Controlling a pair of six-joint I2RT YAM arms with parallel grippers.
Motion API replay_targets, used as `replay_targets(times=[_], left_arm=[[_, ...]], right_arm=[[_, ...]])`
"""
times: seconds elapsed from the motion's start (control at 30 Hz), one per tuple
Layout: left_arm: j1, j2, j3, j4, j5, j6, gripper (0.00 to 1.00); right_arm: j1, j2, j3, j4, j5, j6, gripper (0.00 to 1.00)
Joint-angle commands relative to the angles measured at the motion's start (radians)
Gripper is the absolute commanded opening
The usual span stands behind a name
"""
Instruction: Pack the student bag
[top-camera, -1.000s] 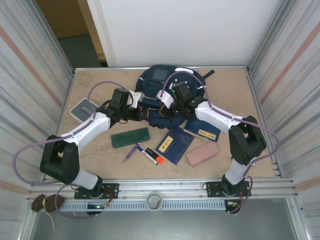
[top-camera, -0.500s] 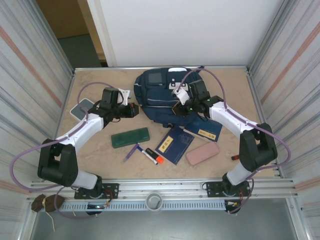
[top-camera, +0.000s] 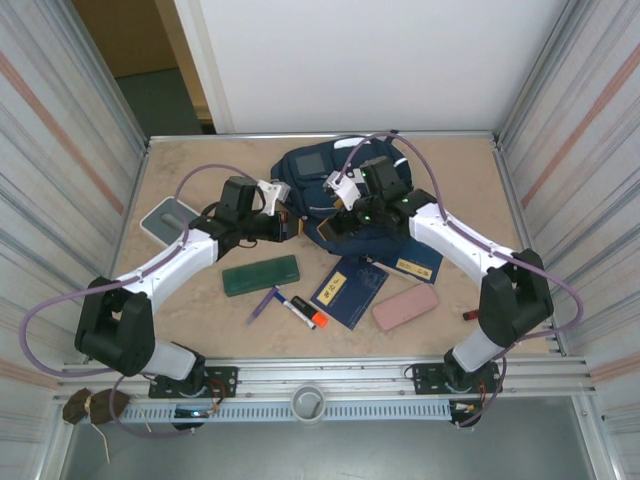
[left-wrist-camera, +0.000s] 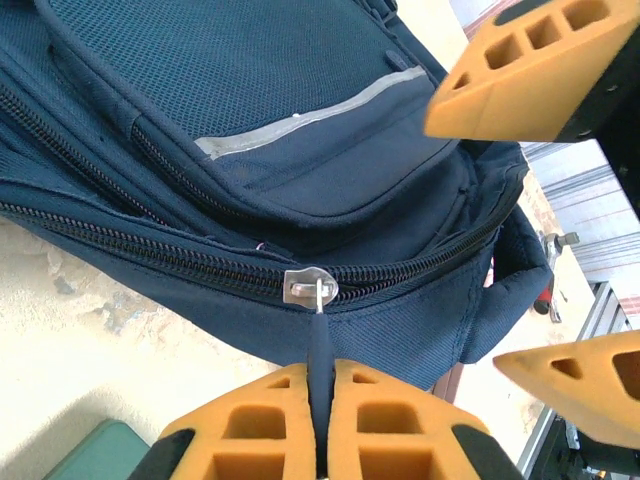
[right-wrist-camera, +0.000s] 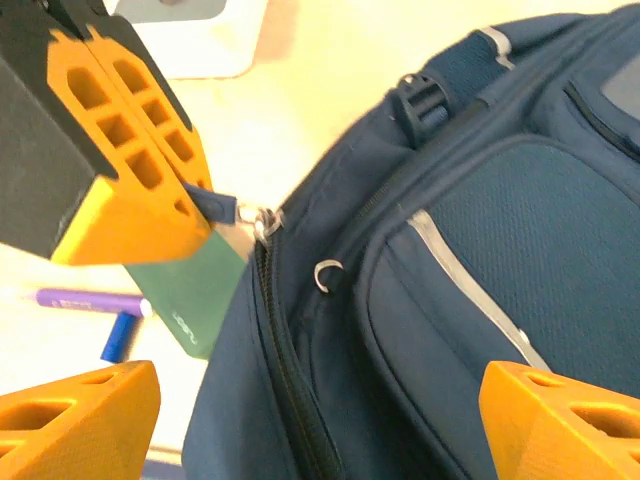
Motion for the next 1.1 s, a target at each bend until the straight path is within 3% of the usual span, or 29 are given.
replay_targets(times=[0.0, 0.1, 0.23, 0.33, 0.4, 0.5, 0.6, 0.87, 0.97, 1.07], left_arm=[[0.000, -0.057, 0.048, 0.051, 0.039, 0.002, 0.00], [0.001, -0.062, 0.045, 0.047, 0.028, 0.012, 0.00], [0.020, -0.075, 0.037, 0.025, 0.007, 0.025, 0.00], [0.080, -0.100, -0.001, 0.026, -0.053, 0.011, 0.00], [0.143, -0.107, -0.032, 0.020, -0.136, -0.005, 0.00], [0.254, -0.062, -0.064, 0.040, -0.232, -0.024, 0.00], [0.336, 0.037, -0.046, 0.086, -0.238, -0.037, 0.00], [0.377, 0.268, 0.110, 0.100, -0.240, -0.019, 0.00], [0.385, 0.290, 0.140, 0.082, -0.231, -0.012, 0.12], [0.392, 0.246, 0.109, 0.093, -0.217, -0.033, 0.29]], right_arm=[[-0.002, 0.078, 0.047, 0.011, -0.040, -0.011, 0.82], [-0.005, 0.119, 0.046, 0.025, 0.010, -0.010, 0.73], [-0.034, 0.112, 0.035, 0.014, 0.040, -0.013, 0.27], [-0.066, 0.068, 0.005, 0.017, 0.021, -0.017, 0.10], [-0.091, 0.040, -0.013, 0.027, -0.018, -0.004, 0.05], [-0.097, 0.026, -0.019, 0.031, -0.064, 0.006, 0.02], [-0.075, 0.033, -0.013, 0.026, -0.075, 0.014, 0.00], [-0.020, 0.120, 0.066, 0.025, -0.055, 0.070, 0.00], [0.027, 0.170, 0.119, 0.012, 0.000, 0.089, 0.01], [0.060, 0.226, 0.187, -0.034, 0.091, 0.118, 0.16]])
